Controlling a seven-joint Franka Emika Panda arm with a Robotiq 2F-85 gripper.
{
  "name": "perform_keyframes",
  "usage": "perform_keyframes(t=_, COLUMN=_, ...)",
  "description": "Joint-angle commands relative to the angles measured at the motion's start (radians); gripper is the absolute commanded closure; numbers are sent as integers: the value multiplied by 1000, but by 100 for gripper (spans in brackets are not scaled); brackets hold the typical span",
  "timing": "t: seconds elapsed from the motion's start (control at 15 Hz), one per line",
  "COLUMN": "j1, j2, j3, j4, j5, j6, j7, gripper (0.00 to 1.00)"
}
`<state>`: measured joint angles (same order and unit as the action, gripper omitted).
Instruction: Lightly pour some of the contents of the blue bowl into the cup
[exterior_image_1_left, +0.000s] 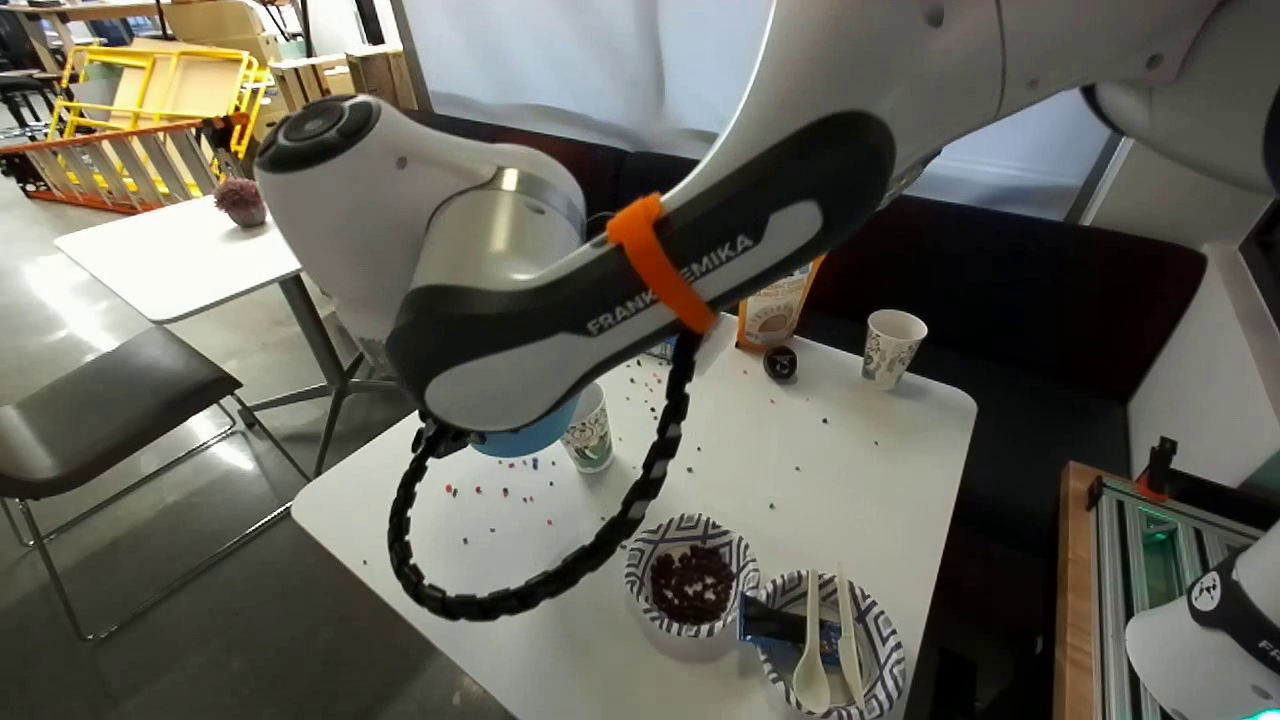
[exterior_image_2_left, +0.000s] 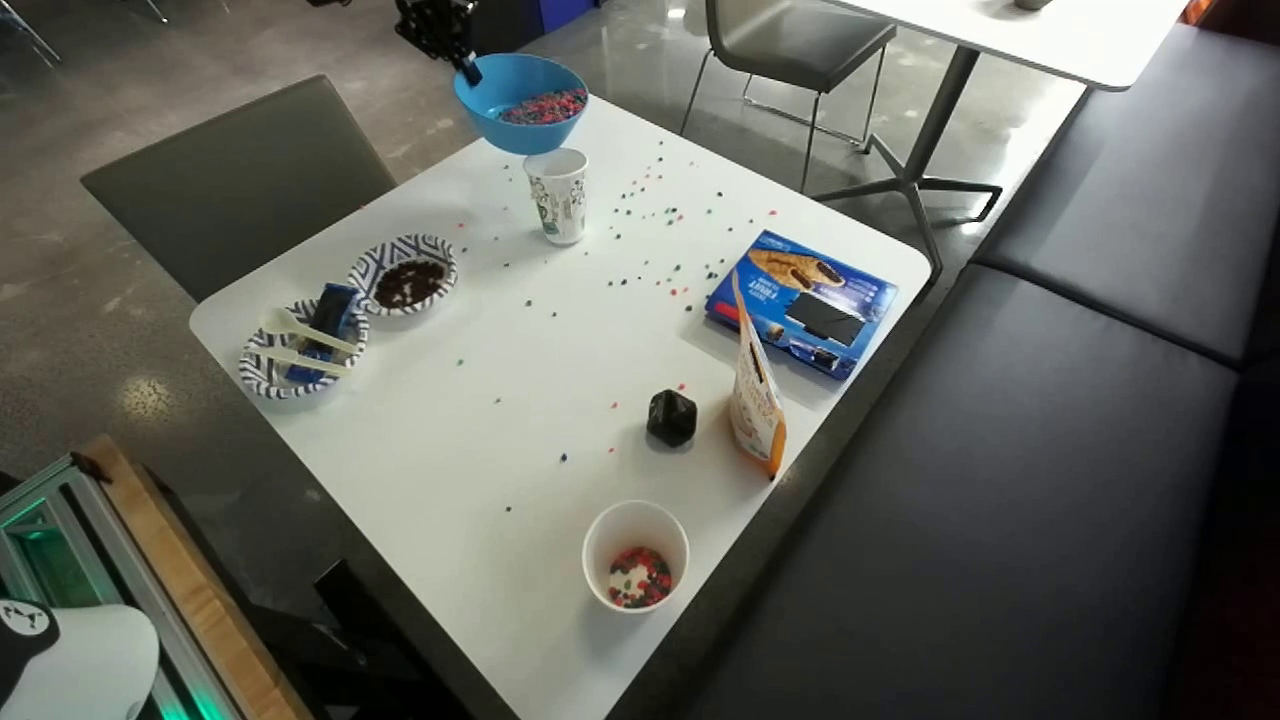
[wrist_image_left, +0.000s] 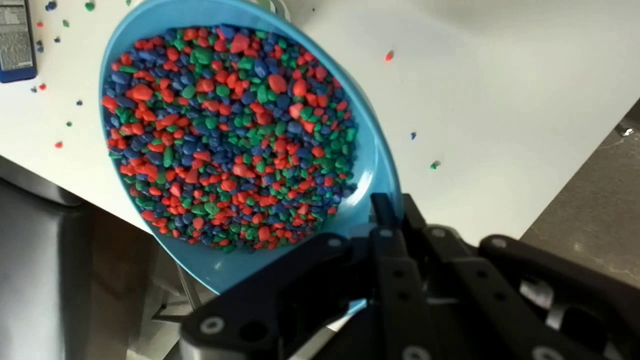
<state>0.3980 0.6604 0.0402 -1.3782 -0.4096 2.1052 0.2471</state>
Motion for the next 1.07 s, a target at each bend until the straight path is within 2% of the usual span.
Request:
perform_keyframes(t=0.0, j1=78, j2=152, j3=-43, j4=218, j5=-88, j6=-101, j7=-4, gripper=99)
perform_keyframes(t=0.4, j1=140, j2=276, j3=-86, j4=383, j5=-114, j6=-134, j7=-6, gripper=99)
perform_keyframes(t=1.0, j1=155, j2=380, j3=-126, j4=537, j5=-98, j6=-149, j7=10, gripper=99)
